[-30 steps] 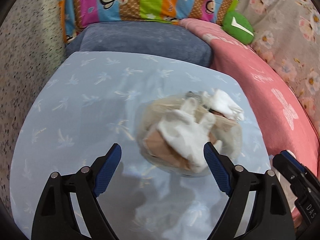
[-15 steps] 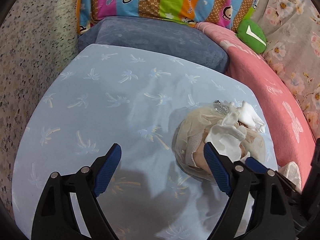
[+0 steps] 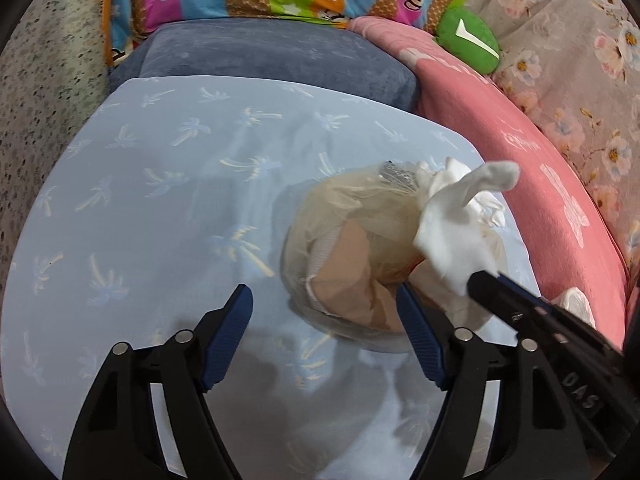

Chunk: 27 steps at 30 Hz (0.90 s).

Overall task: Collect trash
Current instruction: 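Close the right tool on the white glove while the left tool grasps the beige stocking, then carry glove and stocking over the white bin and open both tools to drop them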

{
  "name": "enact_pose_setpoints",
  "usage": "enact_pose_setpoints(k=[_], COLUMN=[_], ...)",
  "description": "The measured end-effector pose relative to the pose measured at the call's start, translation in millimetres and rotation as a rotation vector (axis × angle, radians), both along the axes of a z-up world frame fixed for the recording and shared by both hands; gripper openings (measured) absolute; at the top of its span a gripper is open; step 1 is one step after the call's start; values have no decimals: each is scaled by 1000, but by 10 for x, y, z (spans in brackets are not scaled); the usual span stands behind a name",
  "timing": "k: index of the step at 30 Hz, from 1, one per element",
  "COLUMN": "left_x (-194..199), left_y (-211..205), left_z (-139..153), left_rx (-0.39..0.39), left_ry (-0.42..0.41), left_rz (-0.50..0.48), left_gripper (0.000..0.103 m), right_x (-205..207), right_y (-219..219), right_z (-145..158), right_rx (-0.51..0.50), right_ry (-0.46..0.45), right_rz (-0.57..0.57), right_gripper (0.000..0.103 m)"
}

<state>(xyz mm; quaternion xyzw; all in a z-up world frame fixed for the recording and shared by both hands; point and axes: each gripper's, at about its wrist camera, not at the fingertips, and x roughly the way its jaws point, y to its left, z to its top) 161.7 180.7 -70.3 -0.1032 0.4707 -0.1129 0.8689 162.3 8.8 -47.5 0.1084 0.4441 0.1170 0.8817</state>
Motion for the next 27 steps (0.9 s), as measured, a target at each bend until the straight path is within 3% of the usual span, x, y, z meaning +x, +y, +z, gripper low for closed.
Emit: enact_pose_setpoints(k=[3,5,8,10,19,27], left_x=[40,69,74,49,-120,-309], left_y=[-79,-116,-148,-161,-281,-636], left_z=[-22,-38,-47,-14,385,809], left_rx=[1,-1,-3,-4,-13,-25], left_ry=[9,18,24,15,-78,-177], left_rz=[-12,-19,-30,-29,-46,-118], left_gripper=[57,36,17,12,10,10], right_x=[-39,-64,-109,-147,-351,-670], right_y=[-101,-167,-245,-294,-469,-753], right_z=[105,150,202,237,495,760], right_rx=[-1,0,2,3,5,9], right_ry=[-17,-24,-34,-40,-102,-160], right_rz=[-18,-28,-40,-45,-75,-117], right_gripper=[9,9,9,9,9,9])
